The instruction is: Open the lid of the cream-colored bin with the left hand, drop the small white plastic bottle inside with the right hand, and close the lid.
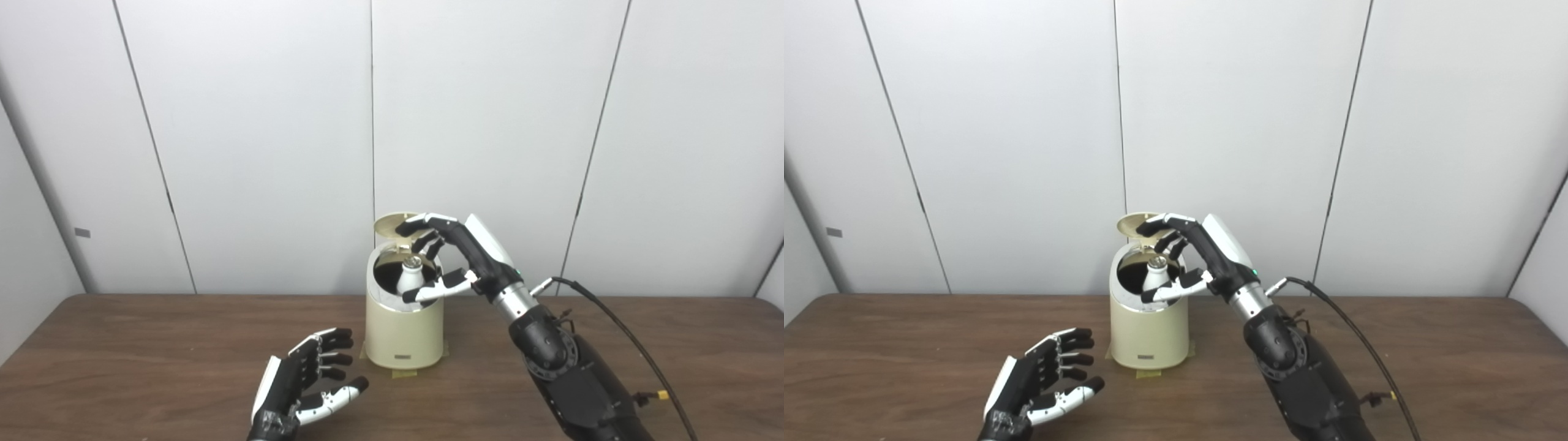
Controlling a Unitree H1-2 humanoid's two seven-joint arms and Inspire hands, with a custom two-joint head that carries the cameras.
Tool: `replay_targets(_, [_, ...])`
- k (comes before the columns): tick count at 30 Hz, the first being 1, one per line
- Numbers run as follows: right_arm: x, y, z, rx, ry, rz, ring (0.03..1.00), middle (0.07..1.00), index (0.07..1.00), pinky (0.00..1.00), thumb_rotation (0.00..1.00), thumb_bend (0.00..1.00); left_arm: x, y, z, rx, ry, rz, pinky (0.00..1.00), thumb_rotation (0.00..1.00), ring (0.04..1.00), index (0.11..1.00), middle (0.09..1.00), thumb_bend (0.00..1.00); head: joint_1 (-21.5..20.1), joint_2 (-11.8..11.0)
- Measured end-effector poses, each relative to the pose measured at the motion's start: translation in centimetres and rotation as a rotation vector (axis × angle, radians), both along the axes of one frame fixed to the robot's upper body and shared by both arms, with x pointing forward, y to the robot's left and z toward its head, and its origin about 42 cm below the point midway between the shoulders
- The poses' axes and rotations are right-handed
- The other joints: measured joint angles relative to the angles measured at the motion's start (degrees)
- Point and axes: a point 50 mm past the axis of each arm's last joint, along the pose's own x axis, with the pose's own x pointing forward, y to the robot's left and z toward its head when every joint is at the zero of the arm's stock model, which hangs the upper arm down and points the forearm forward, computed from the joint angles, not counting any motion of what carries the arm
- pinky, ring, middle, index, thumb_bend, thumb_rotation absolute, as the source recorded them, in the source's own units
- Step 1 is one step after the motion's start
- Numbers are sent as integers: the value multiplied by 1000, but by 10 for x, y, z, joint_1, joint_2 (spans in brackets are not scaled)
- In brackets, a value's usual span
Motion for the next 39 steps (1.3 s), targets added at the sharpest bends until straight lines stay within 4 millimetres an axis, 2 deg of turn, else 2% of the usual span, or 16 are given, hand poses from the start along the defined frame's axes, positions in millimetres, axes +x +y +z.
replay_targets(3, [-9, -11, 7, 120, -45, -28, 395, 579, 594, 290, 2, 774, 0, 0, 0, 0, 0, 1, 617, 21, 684, 761, 747, 655, 1, 0])
replay_targets(5, [-14, -20, 9, 202, -61, -51, 404, 560, 602, 299, 47, 769, 0, 1, 0, 1, 0, 1, 616, 23, 678, 757, 744, 653, 1, 1])
replay_targets(7, [-18, -31, 6, 277, -53, -70, 389, 554, 608, 299, 42, 771, 0, 1, 0, 0, -1, 1, 615, 21, 677, 756, 742, 652, 1, 1])
replay_targets(10, [-28, -50, -10, 371, -16, -99, 425, 616, 615, 329, 8, 783, 0, 2, 1, 2, -2, 1, 617, 12, 676, 758, 741, 648, 0, 2])
replay_targets(13, [-38, -67, -35, 437, 59, -111, 444, 665, 676, 341, 21, 780, 0, 4, 1, 5, -2, 1, 615, 3, 679, 758, 742, 645, 1, 2])
replay_targets(14, [-43, -72, -42, 445, 82, -115, 459, 684, 696, 358, 49, 792, 0, 4, 1, 4, -2, 1, 613, 4, 679, 758, 742, 646, 1, 2])
replay_targets(16, [-53, -79, -53, 448, 127, -121, 565, 752, 761, 463, 137, 820, 0, 4, 1, 3, -2, 1, 614, 11, 681, 759, 744, 647, 2, 2])
replay_targets(19, [-65, -89, -69, 428, 217, -130, 676, 819, 819, 549, 192, 826, 0, 4, 1, 3, -2, 0, 618, 17, 690, 758, 747, 645, 4, 3])
replay_targets(21, [-73, -95, -78, 429, 262, -132, 697, 837, 836, 578, 208, 843, 0, 5, 0, 3, -1, 2, 616, 15, 693, 759, 748, 642, 4, 3])
replay_targets(27, [-93, -101, -109, 465, 369, -113, 748, 865, 844, 592, 260, 909, 0, 6, 1, 3, -7, 3, 606, 10, 686, 762, 740, 648, 7, 1])
replay_targets(31, [-97, -97, -114, 489, 388, -90, 729, 855, 843, 558, 277, 911, -1, 6, 1, 6, -14, 5, 607, 27, 681, 764, 734, 653, 13, -3])
replay_targets(35, [-99, -91, -118, 497, 392, -87, 730, 846, 839, 584, 280, 906, -1, 6, 3, 7, -23, 12, 639, 109, 725, 773, 754, 677, 21, -3])
replay_targets(38, [-99, -90, -121, 504, 392, -90, 735, 845, 842, 639, 287, 899, -1, 7, 7, 10, -38, 22, 678, 268, 763, 790, 776, 635, 20, -3])
replay_targets(39, [-100, -92, -122, 508, 387, -92, 735, 845, 842, 662, 292, 895, -2, 7, 9, 13, -47, 25, 695, 292, 774, 798, 784, 630, 20, -4])
